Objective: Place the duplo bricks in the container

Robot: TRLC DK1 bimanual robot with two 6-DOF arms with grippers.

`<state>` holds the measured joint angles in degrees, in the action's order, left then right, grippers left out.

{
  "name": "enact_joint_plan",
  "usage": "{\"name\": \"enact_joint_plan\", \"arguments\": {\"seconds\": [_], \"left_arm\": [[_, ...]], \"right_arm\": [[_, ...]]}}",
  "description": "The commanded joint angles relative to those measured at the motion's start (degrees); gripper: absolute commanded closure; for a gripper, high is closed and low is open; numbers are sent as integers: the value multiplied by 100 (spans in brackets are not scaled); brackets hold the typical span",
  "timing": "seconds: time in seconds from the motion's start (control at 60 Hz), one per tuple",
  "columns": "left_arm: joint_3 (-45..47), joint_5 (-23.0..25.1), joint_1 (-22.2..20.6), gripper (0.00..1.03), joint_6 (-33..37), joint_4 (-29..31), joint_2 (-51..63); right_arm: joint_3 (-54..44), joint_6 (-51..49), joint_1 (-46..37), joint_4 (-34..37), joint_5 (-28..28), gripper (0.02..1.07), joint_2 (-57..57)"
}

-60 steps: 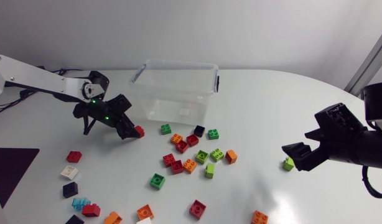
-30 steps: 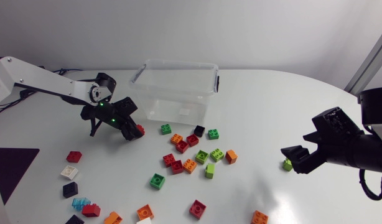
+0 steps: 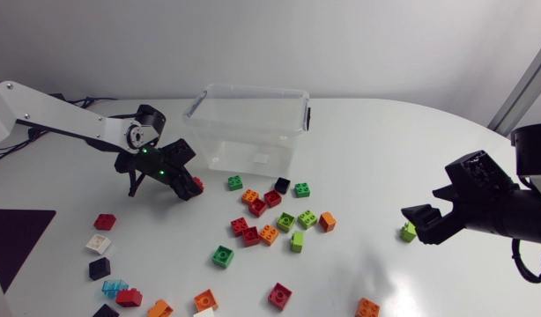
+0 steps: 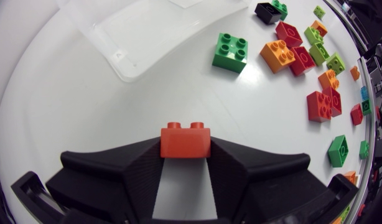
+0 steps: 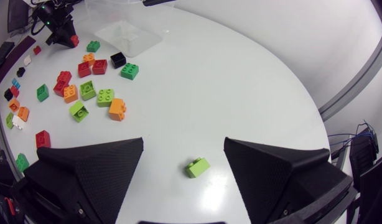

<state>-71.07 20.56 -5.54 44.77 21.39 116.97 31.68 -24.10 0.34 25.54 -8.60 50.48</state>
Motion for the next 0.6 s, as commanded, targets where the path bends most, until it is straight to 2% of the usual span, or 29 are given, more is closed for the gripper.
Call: {"name": "enact_joint_plan", "arguments": {"seconds": [0.0,0.2,0.283,0.417,0.583], "left_arm": [[181,45,18,71,-109,155,-280],[330,221,97,71,-206,349,-1088],[348,476,123,71,-250,516,-1624],[225,660,36,71,-434,753,-2275],[-109,713,-175,70,-707,911,-2503]], "right_arm": [[13,-122,-51,65,34,13,15],[286,-130,-280,390,34,13,604],[383,-376,-421,478,16,13,937],[664,-1343,-728,830,-318,13,1315],[1244,-2565,-1326,1190,-625,13,2256]]}}
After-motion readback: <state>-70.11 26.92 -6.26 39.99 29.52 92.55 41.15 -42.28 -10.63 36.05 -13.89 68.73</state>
